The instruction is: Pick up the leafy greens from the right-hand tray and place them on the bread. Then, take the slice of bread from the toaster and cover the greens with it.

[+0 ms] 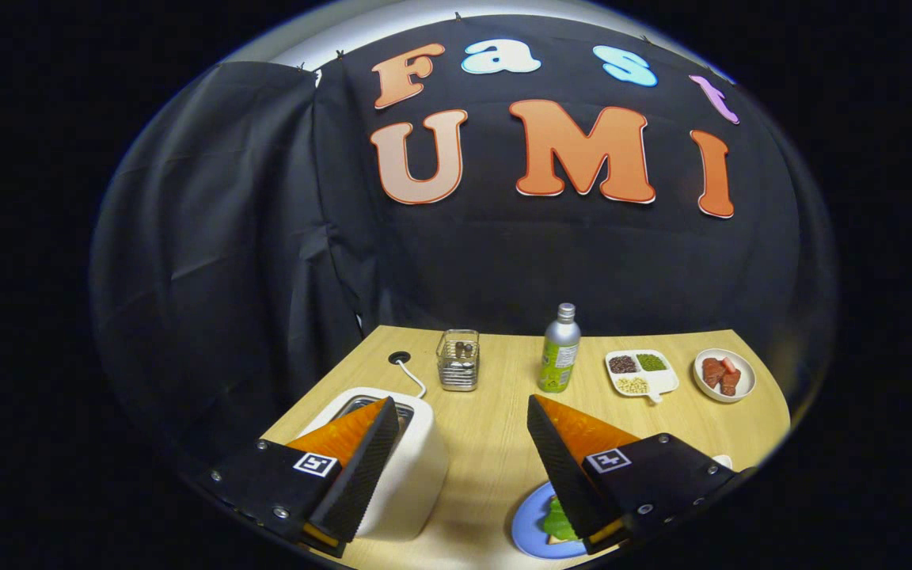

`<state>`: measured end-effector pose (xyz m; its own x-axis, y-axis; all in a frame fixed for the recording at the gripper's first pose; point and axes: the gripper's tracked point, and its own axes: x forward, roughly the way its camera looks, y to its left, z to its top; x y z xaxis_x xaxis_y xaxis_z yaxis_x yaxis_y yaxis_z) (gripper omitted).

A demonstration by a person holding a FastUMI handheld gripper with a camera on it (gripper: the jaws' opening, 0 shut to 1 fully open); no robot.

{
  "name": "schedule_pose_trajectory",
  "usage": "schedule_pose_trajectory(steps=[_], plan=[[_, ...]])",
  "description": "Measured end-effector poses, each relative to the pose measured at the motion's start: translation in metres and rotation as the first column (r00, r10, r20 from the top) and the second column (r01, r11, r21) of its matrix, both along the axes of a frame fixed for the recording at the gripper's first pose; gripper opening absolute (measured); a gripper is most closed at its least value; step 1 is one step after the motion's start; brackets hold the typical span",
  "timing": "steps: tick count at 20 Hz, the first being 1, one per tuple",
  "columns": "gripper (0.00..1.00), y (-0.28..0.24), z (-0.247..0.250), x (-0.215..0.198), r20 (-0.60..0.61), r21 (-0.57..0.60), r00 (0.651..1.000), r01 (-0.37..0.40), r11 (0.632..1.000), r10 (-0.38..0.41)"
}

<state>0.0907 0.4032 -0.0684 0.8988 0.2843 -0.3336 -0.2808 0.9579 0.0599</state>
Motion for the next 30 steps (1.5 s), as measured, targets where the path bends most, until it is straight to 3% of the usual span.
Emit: schedule_pose_trajectory(steps=[8, 13, 17, 20, 24, 30], plan=[[0.96, 0.054, -0.030, -0.006, -0.076, -0.070, 0.992, -0.107, 0.992, 0.102], [0.64, 0.064, -0.046, -0.010, -0.100, -0.119, 0.988, -0.130, 0.984, 0.119], [0.12, 0.069, -0.045, -0.017, -0.105, -0.114, 0.986, -0.138, 0.984, 0.126], [0.06, 0.072, -0.037, -0.021, -0.088, -0.116, 0.985, -0.157, 0.981, 0.147], [0.06, 0.073, -0.020, -0.025, -0.048, -0.093, 0.982, -0.188, 0.978, 0.184], [0.06, 0.065, 0.007, -0.023, -0.035, -0.021, 0.984, -0.174, 0.984, 0.174]])
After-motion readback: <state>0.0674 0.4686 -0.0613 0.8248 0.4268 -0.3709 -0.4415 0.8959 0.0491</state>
